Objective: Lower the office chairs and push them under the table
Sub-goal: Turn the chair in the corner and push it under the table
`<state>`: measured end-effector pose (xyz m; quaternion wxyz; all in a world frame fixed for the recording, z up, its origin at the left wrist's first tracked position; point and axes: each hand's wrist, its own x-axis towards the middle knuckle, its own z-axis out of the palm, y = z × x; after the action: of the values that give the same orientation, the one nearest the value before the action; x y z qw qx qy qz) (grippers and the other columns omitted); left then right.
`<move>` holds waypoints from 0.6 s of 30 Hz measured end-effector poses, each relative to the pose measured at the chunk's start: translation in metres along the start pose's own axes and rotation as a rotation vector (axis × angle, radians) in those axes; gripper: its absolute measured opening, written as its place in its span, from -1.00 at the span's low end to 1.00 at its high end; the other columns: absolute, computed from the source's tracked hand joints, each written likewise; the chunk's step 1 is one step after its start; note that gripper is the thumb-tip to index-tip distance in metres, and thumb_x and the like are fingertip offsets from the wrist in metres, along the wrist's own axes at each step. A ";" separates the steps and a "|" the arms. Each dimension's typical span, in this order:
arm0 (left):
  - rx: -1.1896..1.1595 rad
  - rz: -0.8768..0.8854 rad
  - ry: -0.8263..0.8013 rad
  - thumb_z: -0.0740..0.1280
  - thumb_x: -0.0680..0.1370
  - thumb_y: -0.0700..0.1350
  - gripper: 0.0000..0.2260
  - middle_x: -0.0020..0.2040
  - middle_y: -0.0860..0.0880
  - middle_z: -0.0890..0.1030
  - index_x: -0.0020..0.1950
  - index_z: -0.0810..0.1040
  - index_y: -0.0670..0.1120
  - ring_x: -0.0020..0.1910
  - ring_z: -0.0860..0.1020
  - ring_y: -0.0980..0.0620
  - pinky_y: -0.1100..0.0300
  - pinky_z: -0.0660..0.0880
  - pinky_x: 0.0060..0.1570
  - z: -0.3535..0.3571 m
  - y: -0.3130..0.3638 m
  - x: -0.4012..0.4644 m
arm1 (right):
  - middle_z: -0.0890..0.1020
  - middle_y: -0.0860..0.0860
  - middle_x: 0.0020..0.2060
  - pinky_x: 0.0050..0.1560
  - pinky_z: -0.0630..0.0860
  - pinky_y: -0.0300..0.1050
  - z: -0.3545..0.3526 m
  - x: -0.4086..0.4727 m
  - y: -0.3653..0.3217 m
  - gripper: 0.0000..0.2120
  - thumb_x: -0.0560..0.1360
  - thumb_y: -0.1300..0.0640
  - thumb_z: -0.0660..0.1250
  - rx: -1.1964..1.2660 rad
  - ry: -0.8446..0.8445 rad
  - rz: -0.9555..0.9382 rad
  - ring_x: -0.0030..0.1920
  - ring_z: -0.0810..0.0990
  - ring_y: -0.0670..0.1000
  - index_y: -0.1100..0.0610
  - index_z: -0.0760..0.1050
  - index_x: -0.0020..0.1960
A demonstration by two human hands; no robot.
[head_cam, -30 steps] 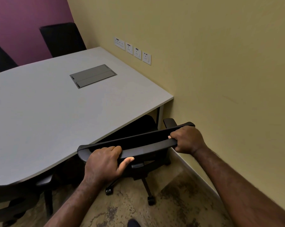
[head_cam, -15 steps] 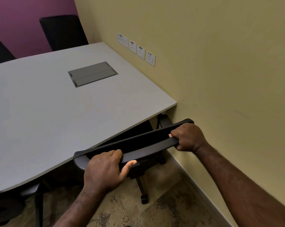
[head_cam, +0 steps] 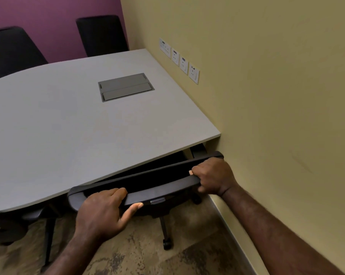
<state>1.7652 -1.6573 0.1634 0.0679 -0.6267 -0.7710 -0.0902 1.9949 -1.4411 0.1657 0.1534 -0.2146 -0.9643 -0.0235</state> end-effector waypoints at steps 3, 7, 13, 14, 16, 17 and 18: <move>0.000 -0.008 0.022 0.03 0.52 0.38 -0.54 -0.45 0.10 0.38 -0.29 0.39 0.04 -0.51 0.32 0.10 0.29 0.13 -0.50 0.004 0.001 -0.001 | 0.52 0.00 -0.55 -0.46 0.24 -0.28 -0.001 -0.001 0.003 -0.65 -0.14 0.10 0.54 -0.014 0.041 -0.048 -0.56 0.46 0.07 0.11 0.51 -0.40; 0.019 -0.026 0.057 0.02 0.52 0.37 -0.51 -0.44 0.09 0.40 -0.29 0.43 0.01 -0.51 0.33 0.09 0.32 0.14 -0.49 0.007 0.008 -0.005 | 0.53 0.00 -0.54 -0.46 0.26 -0.26 0.003 -0.007 0.009 -0.67 -0.10 0.09 0.55 -0.020 0.071 -0.076 -0.55 0.47 0.07 0.11 0.53 -0.39; 0.033 -0.062 0.064 0.00 0.52 0.38 -0.48 -0.44 0.07 0.41 -0.28 0.45 0.00 -0.51 0.33 0.07 0.31 0.17 -0.51 0.009 0.025 -0.010 | 0.53 0.02 -0.53 -0.46 0.31 -0.23 0.004 -0.013 0.020 -0.70 -0.06 0.12 0.52 0.007 0.071 -0.089 -0.54 0.47 0.09 0.12 0.51 -0.38; 0.035 -0.071 0.063 0.00 0.52 0.38 -0.48 -0.44 0.07 0.41 -0.29 0.45 0.00 -0.51 0.33 0.08 0.31 0.15 -0.51 0.009 0.028 -0.009 | 0.53 0.02 -0.53 -0.46 0.31 -0.23 0.004 -0.012 0.022 -0.70 -0.05 0.13 0.52 0.010 0.067 -0.090 -0.54 0.46 0.09 0.12 0.51 -0.38; 0.042 -0.085 0.061 0.00 0.52 0.38 -0.48 -0.45 0.07 0.41 -0.29 0.44 0.00 -0.51 0.33 0.08 0.32 0.10 -0.49 0.008 0.033 -0.006 | 0.53 0.03 -0.53 -0.46 0.30 -0.23 0.003 -0.009 0.027 -0.70 -0.05 0.13 0.53 0.010 0.057 -0.093 -0.54 0.46 0.09 0.13 0.51 -0.37; 0.046 -0.089 0.059 0.00 0.52 0.38 -0.49 -0.45 0.07 0.41 -0.29 0.44 0.00 -0.51 0.32 0.08 0.32 0.08 -0.49 0.007 0.034 -0.003 | 0.52 0.03 -0.53 -0.45 0.29 -0.24 0.003 -0.007 0.029 -0.69 -0.05 0.12 0.54 0.011 0.052 -0.093 -0.54 0.46 0.09 0.13 0.51 -0.37; 0.049 -0.090 0.060 0.01 0.52 0.38 -0.49 -0.45 0.07 0.40 -0.30 0.43 0.00 -0.51 0.32 0.08 0.32 0.08 -0.49 0.006 0.035 -0.001 | 0.52 0.03 -0.53 -0.44 0.27 -0.24 0.003 -0.005 0.032 -0.69 -0.05 0.12 0.54 0.013 0.046 -0.091 -0.54 0.46 0.09 0.13 0.50 -0.37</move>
<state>1.7995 -1.6498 0.1590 0.1021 -0.5865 -0.7981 -0.0929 2.0116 -1.4142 0.1606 0.1758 -0.1687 -0.9694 -0.0291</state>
